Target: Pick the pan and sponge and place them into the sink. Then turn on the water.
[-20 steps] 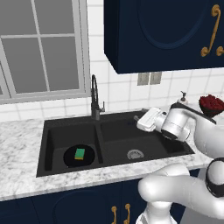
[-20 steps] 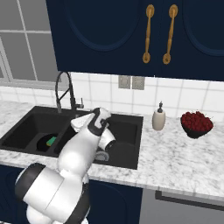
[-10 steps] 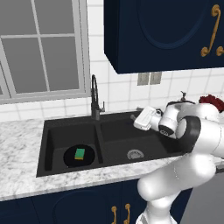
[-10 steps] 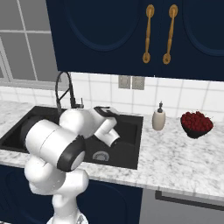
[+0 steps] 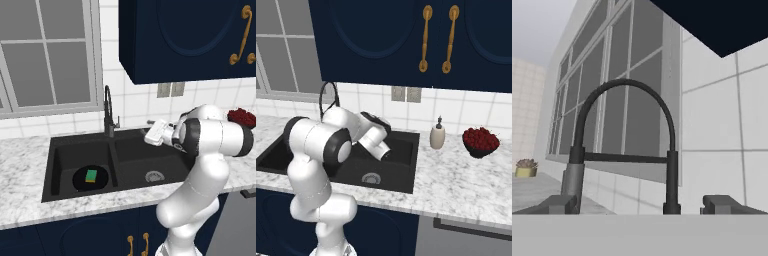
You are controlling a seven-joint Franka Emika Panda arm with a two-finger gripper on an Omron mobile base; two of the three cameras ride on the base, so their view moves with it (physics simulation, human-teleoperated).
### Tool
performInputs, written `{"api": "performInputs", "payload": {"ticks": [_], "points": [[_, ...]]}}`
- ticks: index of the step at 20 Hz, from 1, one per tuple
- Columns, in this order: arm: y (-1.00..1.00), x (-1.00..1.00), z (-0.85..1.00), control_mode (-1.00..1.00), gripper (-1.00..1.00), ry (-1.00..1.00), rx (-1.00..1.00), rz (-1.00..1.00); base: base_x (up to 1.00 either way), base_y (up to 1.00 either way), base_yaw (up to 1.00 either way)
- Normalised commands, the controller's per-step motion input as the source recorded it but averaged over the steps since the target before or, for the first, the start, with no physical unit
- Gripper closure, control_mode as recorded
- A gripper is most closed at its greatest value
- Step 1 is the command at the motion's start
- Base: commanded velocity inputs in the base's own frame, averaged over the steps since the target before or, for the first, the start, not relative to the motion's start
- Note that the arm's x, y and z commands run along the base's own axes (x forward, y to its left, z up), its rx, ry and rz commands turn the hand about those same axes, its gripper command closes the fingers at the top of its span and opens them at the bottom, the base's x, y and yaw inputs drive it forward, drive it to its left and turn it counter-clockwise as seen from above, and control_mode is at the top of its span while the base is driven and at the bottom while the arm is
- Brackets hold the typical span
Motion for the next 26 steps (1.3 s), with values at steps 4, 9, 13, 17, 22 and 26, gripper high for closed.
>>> {"api": "performInputs", "payload": {"ticks": [4,9,13,17,22,26], "points": [[0.13,0.45,0.00,-1.00,-1.00,0.00,0.00,0.00,0.00,0.00,0.00],[0.32,0.40,-0.08,-1.00,-1.00,0.00,-0.01,0.00,0.00,0.00,0.00],[0.31,0.40,-0.06,-1.00,-1.00,0.00,-0.05,0.00,0.00,0.00,0.00],[0.27,0.41,-0.07,-1.00,-1.00,0.00,-0.05,-0.01,0.00,0.00,0.00],[0.19,0.46,-0.13,-1.00,-1.00,0.00,-0.05,0.00,0.00,0.00,0.00],[0.06,0.50,-0.20,-1.00,-1.00,0.01,-0.03,0.00,0.00,0.00,0.00]]}}
